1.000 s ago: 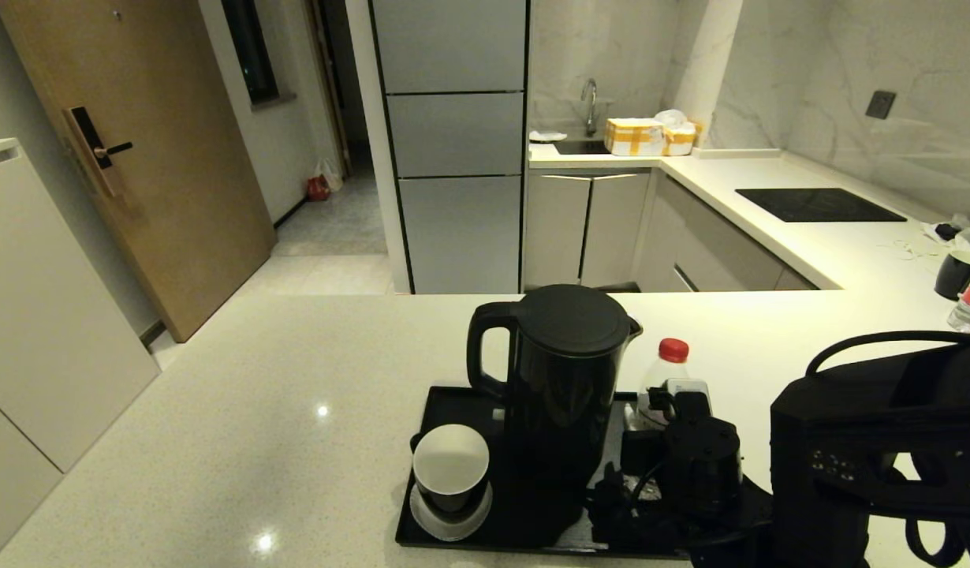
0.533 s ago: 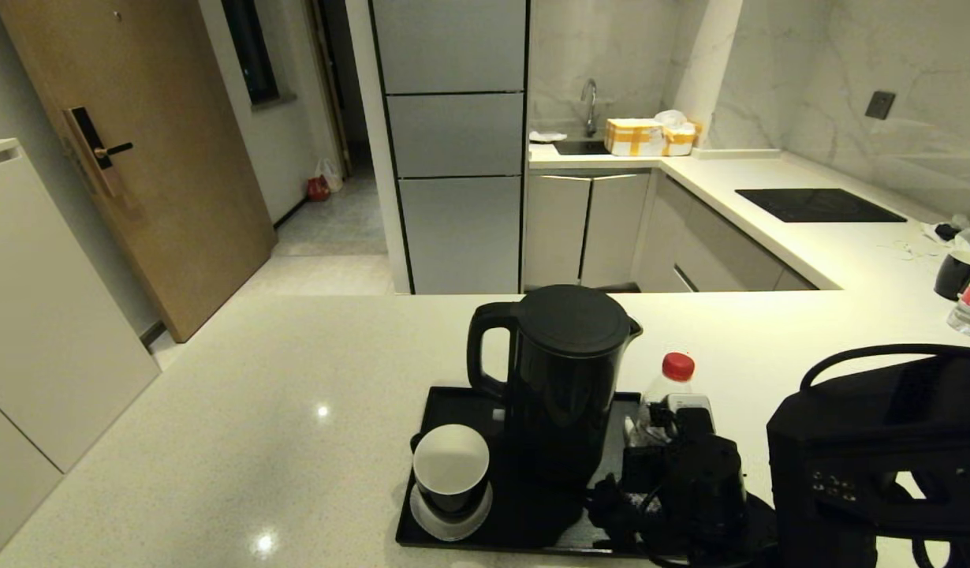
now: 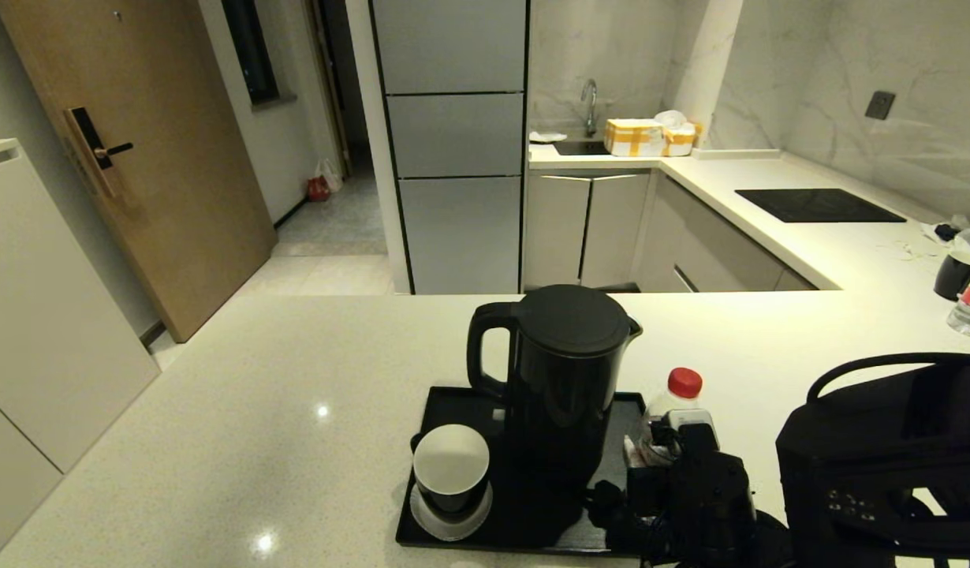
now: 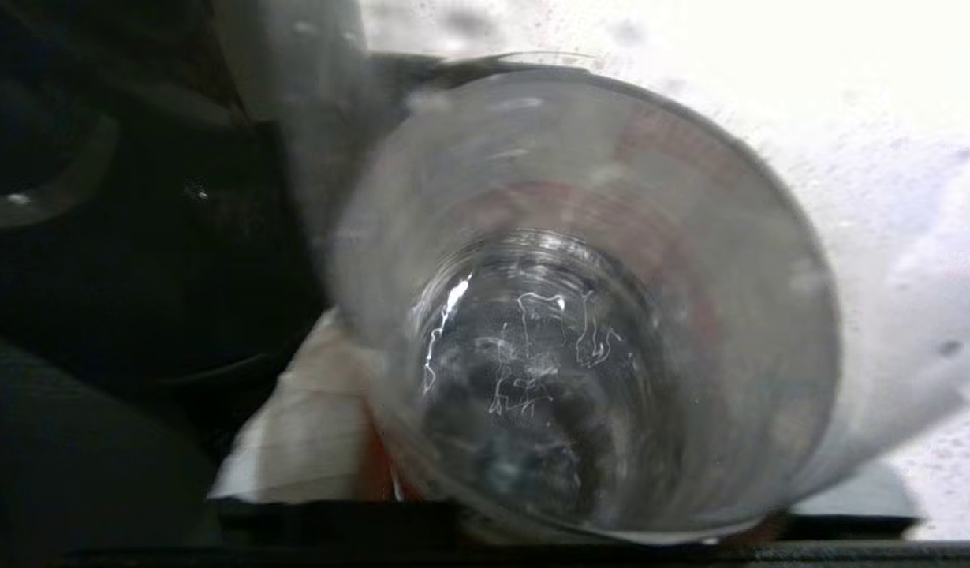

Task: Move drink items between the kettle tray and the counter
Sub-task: Return the bottled water to its original position

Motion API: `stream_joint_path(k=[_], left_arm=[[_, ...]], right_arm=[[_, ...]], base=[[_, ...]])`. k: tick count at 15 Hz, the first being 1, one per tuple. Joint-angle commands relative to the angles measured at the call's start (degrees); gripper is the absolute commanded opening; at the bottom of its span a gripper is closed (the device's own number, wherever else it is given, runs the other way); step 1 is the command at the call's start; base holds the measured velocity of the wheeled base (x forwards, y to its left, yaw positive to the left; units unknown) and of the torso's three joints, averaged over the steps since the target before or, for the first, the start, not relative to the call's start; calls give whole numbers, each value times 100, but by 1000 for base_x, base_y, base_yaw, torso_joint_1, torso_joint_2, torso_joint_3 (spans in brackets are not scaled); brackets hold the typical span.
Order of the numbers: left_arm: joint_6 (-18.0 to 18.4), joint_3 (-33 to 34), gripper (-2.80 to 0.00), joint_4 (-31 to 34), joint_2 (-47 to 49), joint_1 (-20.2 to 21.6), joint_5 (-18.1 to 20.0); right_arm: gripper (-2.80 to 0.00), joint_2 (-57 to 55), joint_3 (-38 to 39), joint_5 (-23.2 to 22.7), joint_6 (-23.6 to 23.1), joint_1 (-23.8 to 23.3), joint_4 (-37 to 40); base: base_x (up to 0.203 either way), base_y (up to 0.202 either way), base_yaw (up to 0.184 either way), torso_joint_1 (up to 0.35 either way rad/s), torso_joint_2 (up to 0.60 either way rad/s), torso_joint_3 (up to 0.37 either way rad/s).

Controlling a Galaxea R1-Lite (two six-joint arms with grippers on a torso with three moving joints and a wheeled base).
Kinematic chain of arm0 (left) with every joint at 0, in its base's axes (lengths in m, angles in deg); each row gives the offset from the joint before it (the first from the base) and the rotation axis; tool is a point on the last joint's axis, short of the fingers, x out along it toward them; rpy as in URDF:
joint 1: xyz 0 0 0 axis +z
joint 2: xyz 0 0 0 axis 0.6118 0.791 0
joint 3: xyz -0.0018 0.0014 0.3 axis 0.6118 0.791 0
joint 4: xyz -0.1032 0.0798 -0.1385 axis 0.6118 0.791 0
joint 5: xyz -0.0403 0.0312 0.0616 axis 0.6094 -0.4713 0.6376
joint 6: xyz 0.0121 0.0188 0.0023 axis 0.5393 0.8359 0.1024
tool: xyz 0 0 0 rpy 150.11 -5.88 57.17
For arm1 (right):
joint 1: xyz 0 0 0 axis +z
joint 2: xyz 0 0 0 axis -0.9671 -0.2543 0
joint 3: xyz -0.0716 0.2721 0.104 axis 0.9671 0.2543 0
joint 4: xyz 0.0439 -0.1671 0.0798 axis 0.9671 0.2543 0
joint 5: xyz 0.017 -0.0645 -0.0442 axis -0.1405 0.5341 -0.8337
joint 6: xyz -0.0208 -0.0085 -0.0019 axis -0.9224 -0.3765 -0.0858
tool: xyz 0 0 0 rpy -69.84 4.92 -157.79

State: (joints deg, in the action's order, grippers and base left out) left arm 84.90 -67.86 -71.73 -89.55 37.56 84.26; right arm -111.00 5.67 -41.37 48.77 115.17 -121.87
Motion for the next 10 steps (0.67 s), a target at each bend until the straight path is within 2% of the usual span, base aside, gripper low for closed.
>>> stream_joint_path(k=[1,10], left_arm=[[5,0,-280,1,-11,-2,3],[5,0,-280,1,-8,-2,3]], right_arm=[[0,-29,-5,30,9,0,-73],[0,350,399,21,-44,167,-73]], base=[[0,0,0,0,0,0],[0,0,0,0,0,0]])
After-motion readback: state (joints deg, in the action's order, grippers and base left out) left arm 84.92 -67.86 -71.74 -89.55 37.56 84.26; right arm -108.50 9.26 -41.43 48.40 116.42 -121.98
